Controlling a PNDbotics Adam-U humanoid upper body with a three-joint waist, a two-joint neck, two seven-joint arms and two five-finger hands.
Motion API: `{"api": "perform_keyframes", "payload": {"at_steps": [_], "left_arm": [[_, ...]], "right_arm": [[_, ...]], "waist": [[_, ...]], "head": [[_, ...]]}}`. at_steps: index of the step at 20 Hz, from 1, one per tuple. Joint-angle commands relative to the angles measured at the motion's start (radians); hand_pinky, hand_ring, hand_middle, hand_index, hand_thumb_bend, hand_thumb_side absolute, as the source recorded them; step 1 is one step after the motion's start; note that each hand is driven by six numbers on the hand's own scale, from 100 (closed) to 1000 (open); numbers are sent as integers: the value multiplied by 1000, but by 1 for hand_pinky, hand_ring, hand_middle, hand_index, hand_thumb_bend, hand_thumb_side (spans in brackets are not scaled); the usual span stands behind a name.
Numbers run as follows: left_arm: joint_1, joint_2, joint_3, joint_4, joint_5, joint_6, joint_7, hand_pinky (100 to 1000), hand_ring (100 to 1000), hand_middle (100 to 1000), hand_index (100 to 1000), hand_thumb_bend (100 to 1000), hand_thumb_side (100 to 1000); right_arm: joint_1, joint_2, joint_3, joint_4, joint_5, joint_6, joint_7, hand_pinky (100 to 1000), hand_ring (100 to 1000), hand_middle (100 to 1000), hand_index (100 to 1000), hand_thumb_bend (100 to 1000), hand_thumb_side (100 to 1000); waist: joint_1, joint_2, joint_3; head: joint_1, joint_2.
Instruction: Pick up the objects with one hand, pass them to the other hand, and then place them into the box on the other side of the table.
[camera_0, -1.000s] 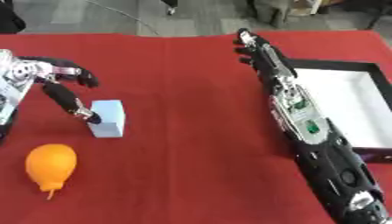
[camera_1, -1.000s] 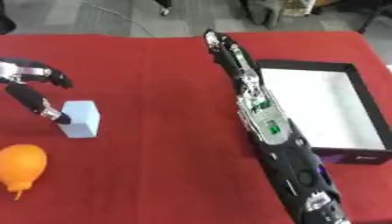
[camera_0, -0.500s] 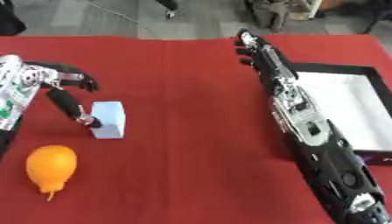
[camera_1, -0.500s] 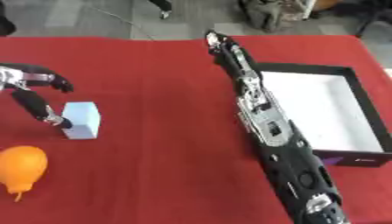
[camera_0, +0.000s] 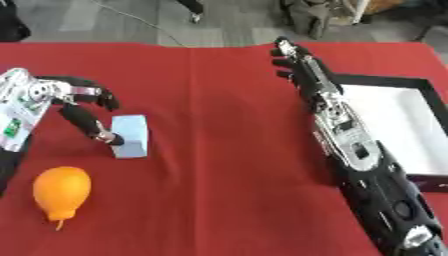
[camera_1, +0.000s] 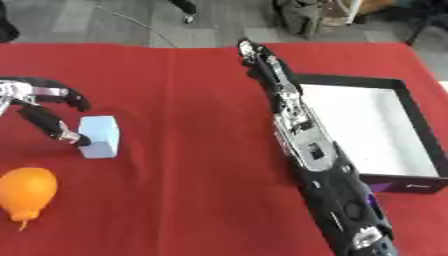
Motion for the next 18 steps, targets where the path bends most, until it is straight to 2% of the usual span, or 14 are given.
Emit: {"api": "perform_keyframes", "payload": {"at_steps": [1,3,6,9,11,15,18], "left_arm": [[-37,38,1,-47,58,2,1,1000,939,817,895,463,472],[-45,50,-3,-60,85,8,1,1000,939,817,896,498,453],[-45,59,-22,-63,110,7,1,1000,938,817,901,469,479],[-37,63,-50,-59,113,2,1,1000,944,824,907,508,460],[-32,68,-72,-48,85,-7,1,1000,944,827,905,537,416],[-26,73,-97,-26,-12,-28,1,1000,962,839,922,511,325],[-24,66,-95,-14,-57,-34,1,1000,964,839,929,503,310]], "right_arm": [[-10,-16,1,-16,-2,4,-1,890,863,804,874,100,845],[-8,-17,1,-15,-1,3,-1,890,863,803,874,100,843],[-7,-17,2,-16,0,3,0,891,862,803,874,100,843],[-7,-15,3,-15,0,2,1,891,862,804,874,100,843],[-6,-14,3,-16,0,2,0,890,861,803,873,100,843],[-6,-12,4,-17,-4,1,0,890,860,803,873,100,844],[-6,-11,5,-17,-4,1,0,890,859,802,872,100,844]], "waist": [[8,-23,1],[11,-26,2],[15,-28,3],[17,-30,2],[18,-31,1],[20,-32,1],[20,-32,0]], "head": [[-8,-2],[-10,1],[-7,4],[-7,6],[-6,7],[-3,10],[-1,10]]}}
